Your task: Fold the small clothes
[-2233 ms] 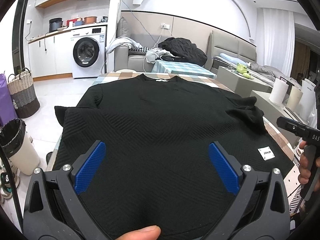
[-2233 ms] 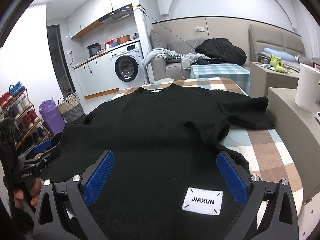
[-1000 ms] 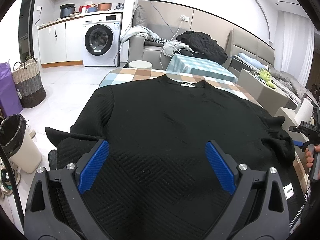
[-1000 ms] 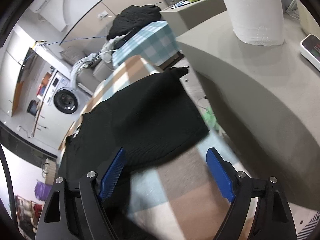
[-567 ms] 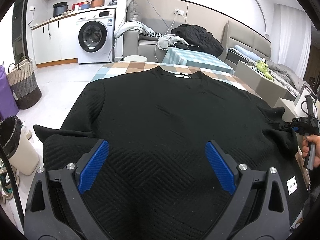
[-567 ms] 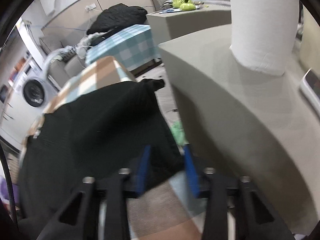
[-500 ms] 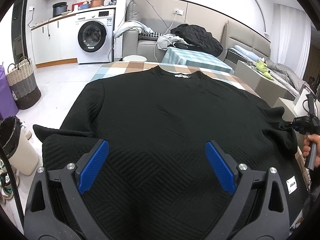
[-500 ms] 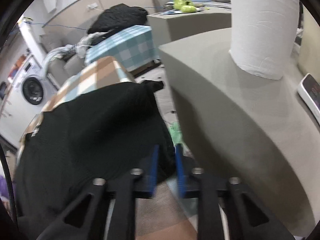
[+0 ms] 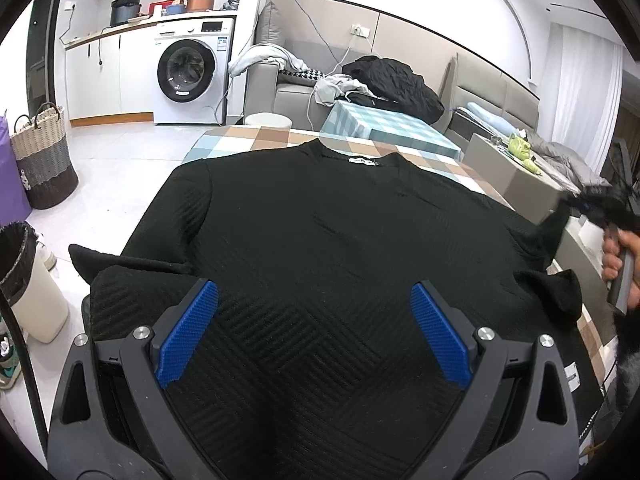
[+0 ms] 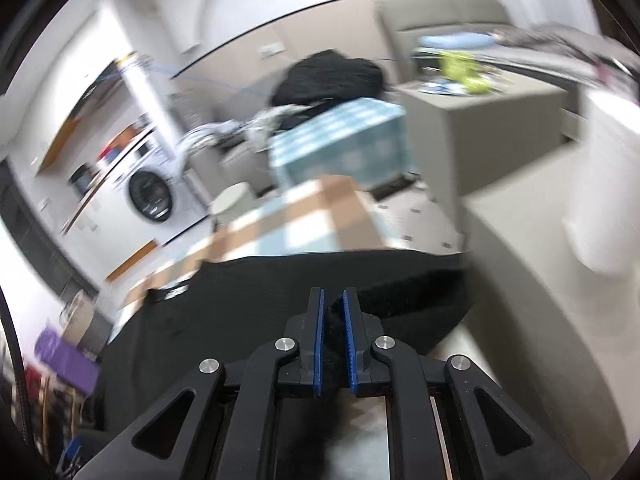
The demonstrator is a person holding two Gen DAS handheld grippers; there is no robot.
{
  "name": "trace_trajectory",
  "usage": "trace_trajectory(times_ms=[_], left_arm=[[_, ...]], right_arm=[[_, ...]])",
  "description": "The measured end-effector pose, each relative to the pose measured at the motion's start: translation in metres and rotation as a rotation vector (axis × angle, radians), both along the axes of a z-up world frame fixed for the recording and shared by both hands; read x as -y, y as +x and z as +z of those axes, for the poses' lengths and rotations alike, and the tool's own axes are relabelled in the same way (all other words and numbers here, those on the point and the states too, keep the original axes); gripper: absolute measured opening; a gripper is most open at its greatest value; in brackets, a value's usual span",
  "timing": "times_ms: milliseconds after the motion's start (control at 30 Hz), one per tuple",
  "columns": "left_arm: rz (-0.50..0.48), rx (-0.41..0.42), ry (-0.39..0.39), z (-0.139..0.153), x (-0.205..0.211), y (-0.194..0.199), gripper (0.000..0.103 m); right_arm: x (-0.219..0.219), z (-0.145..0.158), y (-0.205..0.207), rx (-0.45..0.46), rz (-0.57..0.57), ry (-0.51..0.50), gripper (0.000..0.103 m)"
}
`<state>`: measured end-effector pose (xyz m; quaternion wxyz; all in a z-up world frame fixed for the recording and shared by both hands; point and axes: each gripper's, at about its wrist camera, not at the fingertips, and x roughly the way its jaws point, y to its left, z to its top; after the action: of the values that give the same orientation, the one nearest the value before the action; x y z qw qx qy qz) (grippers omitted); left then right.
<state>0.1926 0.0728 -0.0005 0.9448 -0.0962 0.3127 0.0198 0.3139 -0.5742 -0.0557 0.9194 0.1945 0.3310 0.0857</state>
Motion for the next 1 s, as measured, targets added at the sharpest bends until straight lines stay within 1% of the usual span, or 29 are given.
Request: trace_trajectory(times_ms=[33,67,100,167,233,267,333,400,467,567,633,667,700,733,767,800,867,933,1000], left_arm=[[0.000,0.001,-0.001,0.001,-0.001,-0.001,0.097],[0.002,0.001,0.000,0.001,-0.001,-0.001,0.097],[0.004,0.001,0.000,0.000,-0.001,-0.001,0.097],[0.005,-0.002,-0.002,-0.001,0.000,-0.001,0.097],[0.003,-0.006,-0.006,-0.002,-0.001,-0.001,0.097],[0.002,-0.009,-0.008,-0.003,0.000,0.001,0.097],[-0.003,-0.012,-0.010,-0.004,-0.001,-0.002,0.097],[-0.003,-0.015,-0.010,-0.005,-0.001,-0.002,0.097],[-0.003,-0.018,-0.013,-0.006,-0.003,-0.003,0.097],[0.001,-0.021,-0.017,-0.007,-0.005,-0.003,0.097],[0.010,-0.022,-0.014,-0.007,-0.010,-0.006,0.097],[0.016,-0.022,-0.011,-0.006,-0.013,-0.007,0.097],[0.030,-0.019,-0.005,-0.004,-0.019,-0.009,0.097],[0.048,-0.015,0.003,-0.001,-0.024,-0.011,0.097],[0.070,-0.008,0.007,0.002,-0.031,-0.012,0.097],[0.097,0.006,0.003,0.007,-0.041,-0.014,0.097],[0.164,0.035,-0.026,0.018,-0.065,-0.019,0.097],[0.244,0.047,-0.041,0.026,-0.090,-0.023,0.097],[0.338,0.041,-0.028,0.028,-0.112,-0.024,0.097]], right_arm=[[-0.017,0.006,0.001,0.011,0.052,0.008,0.009],[-0.041,0.012,0.003,0.022,0.129,0.004,0.009],[-0.057,0.015,0.005,0.027,0.172,-0.004,0.009],[-0.100,0.016,0.005,0.022,0.316,-0.001,0.009],[-0.131,0.010,-0.001,-0.004,0.432,-0.015,0.009],[-0.145,0.004,-0.004,-0.030,0.485,-0.049,0.009],[-0.159,-0.007,-0.009,-0.087,0.525,-0.103,0.017],[-0.155,-0.015,-0.015,-0.101,0.505,-0.110,0.027],[-0.143,-0.025,-0.017,-0.137,0.435,-0.140,0.029],[-0.123,-0.052,-0.009,-0.232,0.360,-0.111,0.029],[-0.111,-0.077,-0.003,-0.319,0.305,-0.131,0.029],[-0.104,-0.080,-0.004,-0.339,0.297,-0.133,0.028],[-0.100,-0.078,-0.009,-0.309,0.288,-0.115,0.030],[-0.100,-0.073,-0.013,-0.305,0.282,-0.110,0.032],[-0.098,-0.071,-0.020,-0.293,0.276,-0.099,0.039],[-0.097,-0.067,-0.022,-0.279,0.269,-0.087,0.043],[-0.093,-0.055,-0.035,-0.229,0.272,-0.058,0.043],[-0.090,-0.047,-0.046,-0.210,0.288,-0.039,0.046],[-0.086,-0.042,-0.059,-0.187,0.297,-0.007,0.053]])
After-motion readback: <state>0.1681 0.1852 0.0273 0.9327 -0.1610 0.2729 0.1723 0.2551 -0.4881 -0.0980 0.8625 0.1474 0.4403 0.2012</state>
